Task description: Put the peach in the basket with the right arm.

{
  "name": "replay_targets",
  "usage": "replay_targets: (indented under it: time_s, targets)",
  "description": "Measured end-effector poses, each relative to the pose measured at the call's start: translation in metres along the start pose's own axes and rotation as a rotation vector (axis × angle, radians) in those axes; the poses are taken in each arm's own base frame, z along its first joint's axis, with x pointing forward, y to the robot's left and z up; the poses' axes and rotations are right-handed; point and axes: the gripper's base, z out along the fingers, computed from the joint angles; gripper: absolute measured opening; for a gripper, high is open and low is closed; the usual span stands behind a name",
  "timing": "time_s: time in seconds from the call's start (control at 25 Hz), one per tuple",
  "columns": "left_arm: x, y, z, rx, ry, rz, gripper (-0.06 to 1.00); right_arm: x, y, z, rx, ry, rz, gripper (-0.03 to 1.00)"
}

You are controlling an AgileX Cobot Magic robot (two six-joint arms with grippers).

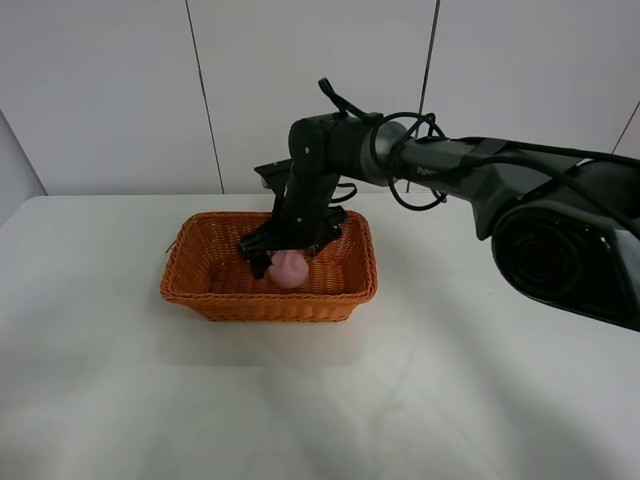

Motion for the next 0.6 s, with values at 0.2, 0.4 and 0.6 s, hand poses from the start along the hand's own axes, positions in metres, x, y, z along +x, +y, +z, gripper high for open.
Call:
replay_targets:
  time_s: [0.2,0.4,0.6]
  targets:
    - [0.000,0.000,0.000,0.000,0.000,0.000,0.99,-0.023,0.006,-0.056,0.020,-0.068,-0.038,0.69]
    - [0.000,0.000,0.000,0.000,0.000,0.000,0.99,-0.040,0.009,-0.104,0.053,-0.171,-0.063,0.69]
    - [0.000,0.000,0.000,0.000,0.000,0.000,0.99,-0.043,-0.001,-0.110,0.061,-0.185,-0.044,0.70]
